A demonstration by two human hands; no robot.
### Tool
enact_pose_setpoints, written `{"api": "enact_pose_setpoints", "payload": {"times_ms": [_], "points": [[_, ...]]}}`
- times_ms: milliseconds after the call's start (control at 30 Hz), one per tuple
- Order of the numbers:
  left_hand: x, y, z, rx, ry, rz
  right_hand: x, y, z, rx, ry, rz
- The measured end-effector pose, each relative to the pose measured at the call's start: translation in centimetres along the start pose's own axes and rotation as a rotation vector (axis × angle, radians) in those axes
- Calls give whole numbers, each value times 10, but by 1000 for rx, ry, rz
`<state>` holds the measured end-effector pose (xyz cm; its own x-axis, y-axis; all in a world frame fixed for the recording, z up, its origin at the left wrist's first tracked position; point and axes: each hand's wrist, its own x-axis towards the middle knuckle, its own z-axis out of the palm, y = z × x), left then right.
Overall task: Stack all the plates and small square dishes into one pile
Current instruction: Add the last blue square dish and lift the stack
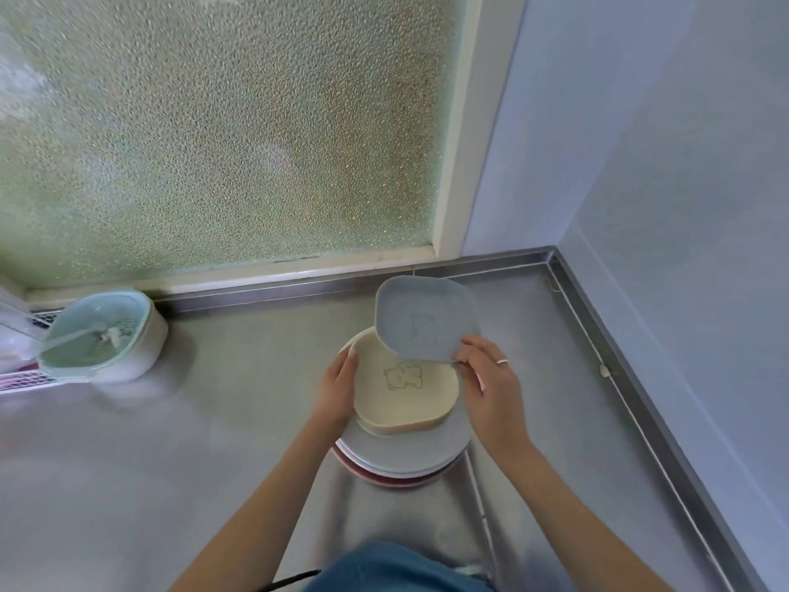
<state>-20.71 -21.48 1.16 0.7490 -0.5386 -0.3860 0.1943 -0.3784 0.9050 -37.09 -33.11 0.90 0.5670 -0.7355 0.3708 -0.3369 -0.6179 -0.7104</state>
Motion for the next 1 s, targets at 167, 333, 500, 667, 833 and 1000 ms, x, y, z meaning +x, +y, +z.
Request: {"api": "enact_pose_setpoints", "payload": {"times_ms": [167,333,500,667,833,1000], "points": [[-11,-5,-5,-63,5,8,-23,-15,-3,-32,-172,-81],[-15,-2,-8,-94,10,-28,-38,-21,-5,-111,-288,2],[-18,-1,-7,-108,-4,-27,-46,-22,-6,-128,-318,46],[-20,-1,-7,-78,-12,4,-47,-21,-5,-144,-320,60],[-18,-2,-6,-90,-22,38,-50,-19,-3,-145,-322,59],[-13,-8,-5,-98,-13,43,-52,-18,-1,-145,-309,38]]}}
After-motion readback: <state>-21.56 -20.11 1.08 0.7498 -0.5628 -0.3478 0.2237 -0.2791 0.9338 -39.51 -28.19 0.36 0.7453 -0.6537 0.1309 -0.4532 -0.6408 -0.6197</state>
